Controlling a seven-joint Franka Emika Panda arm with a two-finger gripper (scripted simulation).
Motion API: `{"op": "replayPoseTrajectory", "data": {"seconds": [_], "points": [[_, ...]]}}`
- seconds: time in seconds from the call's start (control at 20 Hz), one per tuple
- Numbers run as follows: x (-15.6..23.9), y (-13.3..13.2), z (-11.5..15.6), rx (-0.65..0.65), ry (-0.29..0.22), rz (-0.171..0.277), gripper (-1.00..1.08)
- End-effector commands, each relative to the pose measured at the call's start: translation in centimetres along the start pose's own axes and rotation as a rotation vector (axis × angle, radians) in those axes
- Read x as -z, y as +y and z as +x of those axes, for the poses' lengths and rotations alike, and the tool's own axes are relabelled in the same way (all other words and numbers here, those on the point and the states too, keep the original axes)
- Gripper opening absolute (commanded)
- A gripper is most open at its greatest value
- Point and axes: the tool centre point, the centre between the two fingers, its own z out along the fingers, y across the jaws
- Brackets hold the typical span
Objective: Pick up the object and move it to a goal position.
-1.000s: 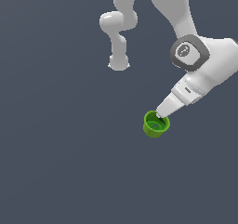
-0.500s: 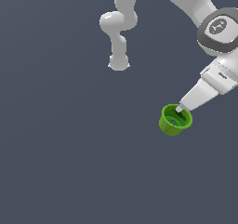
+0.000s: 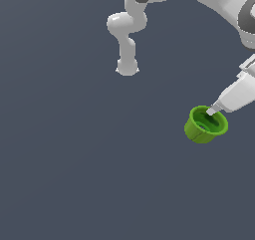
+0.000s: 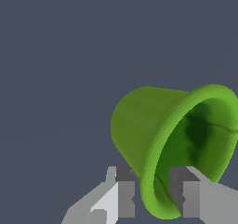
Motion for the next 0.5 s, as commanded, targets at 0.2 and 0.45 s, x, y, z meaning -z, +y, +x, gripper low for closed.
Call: {"op": "replayPoseTrajectory", "data": {"seconds": [0.2, 0.45], "points": [[2.4, 0.6, 0.9, -0.002, 0.001, -0.003, -1.0], [3.3, 0.8, 1.3, -0.002, 0.001, -0.004, -1.0]]}}
